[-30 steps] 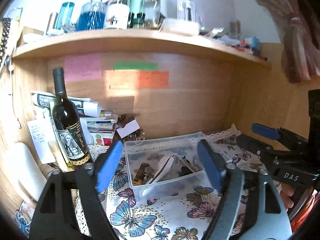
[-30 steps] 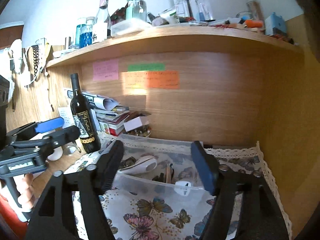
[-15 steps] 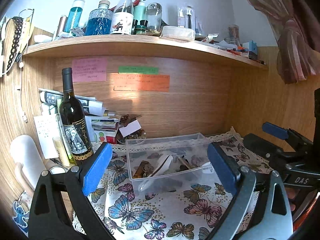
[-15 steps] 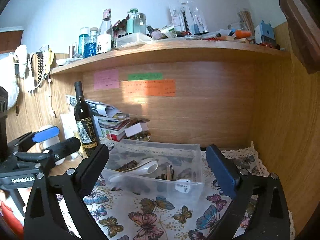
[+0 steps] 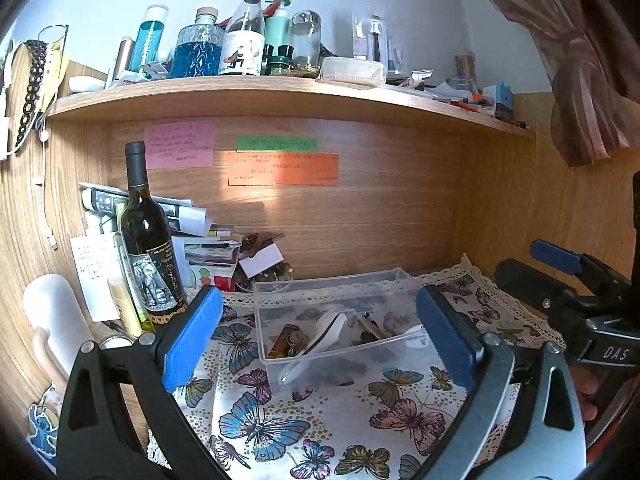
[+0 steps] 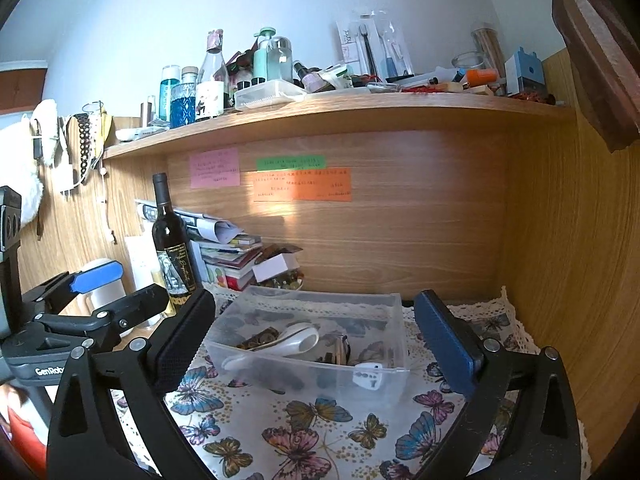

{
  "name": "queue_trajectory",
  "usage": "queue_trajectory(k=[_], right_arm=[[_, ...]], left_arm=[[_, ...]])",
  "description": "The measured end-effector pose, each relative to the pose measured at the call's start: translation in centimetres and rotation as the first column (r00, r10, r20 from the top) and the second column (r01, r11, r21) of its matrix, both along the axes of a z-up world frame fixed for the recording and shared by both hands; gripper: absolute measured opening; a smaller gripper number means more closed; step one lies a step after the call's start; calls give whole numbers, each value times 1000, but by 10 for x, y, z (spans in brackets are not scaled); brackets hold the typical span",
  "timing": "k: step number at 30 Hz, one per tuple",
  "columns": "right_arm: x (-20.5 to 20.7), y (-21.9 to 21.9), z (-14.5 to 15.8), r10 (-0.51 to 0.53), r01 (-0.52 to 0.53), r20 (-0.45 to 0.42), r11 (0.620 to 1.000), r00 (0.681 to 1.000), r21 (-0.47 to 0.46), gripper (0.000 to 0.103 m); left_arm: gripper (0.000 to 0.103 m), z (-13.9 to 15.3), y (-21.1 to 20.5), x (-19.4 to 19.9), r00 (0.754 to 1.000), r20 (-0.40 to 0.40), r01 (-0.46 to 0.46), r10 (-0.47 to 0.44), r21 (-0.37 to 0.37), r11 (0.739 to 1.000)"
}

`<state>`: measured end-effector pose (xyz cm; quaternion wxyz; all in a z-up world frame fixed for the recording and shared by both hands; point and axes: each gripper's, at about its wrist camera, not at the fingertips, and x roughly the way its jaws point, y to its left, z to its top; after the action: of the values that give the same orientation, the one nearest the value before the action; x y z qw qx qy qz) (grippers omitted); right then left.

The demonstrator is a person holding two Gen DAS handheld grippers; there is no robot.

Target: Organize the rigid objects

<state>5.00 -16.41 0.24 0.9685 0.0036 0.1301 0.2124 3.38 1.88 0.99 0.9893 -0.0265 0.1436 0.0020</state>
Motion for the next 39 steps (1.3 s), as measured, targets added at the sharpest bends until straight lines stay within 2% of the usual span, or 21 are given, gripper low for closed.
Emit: queue_trajectory(k=[39], right_arm=[[-1, 2, -4, -4, 4, -20, 1000, 1000, 3, 103]], left_arm=[[100, -3, 0, 1, 1000, -4, 26, -26, -18, 1000]])
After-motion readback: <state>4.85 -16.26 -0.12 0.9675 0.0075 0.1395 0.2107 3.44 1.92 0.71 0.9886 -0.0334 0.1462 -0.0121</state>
